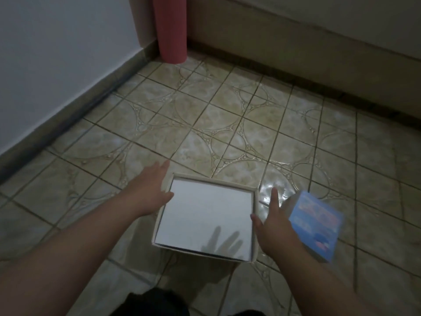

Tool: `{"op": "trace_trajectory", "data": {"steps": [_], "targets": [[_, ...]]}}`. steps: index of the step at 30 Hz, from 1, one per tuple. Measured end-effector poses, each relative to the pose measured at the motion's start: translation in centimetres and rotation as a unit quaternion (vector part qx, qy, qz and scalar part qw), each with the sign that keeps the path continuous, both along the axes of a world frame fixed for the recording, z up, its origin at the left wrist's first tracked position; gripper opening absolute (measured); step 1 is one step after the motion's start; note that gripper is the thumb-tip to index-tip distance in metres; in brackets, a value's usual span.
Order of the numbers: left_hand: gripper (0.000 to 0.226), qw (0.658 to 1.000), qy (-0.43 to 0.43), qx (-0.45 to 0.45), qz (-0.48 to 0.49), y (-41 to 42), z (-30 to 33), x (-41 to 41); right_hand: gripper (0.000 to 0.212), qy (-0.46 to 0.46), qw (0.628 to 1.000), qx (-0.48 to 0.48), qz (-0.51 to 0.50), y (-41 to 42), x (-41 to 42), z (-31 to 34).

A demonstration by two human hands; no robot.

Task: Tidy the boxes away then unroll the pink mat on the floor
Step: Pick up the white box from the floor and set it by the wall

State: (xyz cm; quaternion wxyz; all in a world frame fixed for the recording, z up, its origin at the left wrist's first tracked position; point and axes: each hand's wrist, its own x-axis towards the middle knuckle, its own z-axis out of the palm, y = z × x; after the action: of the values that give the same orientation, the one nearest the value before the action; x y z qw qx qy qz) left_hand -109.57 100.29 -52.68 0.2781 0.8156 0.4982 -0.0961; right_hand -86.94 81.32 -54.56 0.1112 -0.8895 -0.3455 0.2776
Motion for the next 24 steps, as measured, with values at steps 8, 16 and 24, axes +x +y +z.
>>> {"op": "trace_trajectory", "data": {"steps": [8, 16, 24], "targets": [[0.095, 0.992, -0.092, -0.020, 0.085, 0.1, -16.5, -0.4, 0.094, 0.061, 0.993, 0.093, -0.036, -0.1, 2.5, -14.2], [0.082, 0.975, -0.183, 0.012, 0.128, -1.5, -19.9, -0.5, 0.083, 0.116, 0.988, 0.082, -0.064, -0.4, 2.7, -16.7], [0.070, 0.981, -0.124, 0.074, 0.127, -1.6, -19.5, -0.4, 0.071, 0.093, 0.990, 0.098, -0.050, 0.4, 3.8, -17.1]]}}
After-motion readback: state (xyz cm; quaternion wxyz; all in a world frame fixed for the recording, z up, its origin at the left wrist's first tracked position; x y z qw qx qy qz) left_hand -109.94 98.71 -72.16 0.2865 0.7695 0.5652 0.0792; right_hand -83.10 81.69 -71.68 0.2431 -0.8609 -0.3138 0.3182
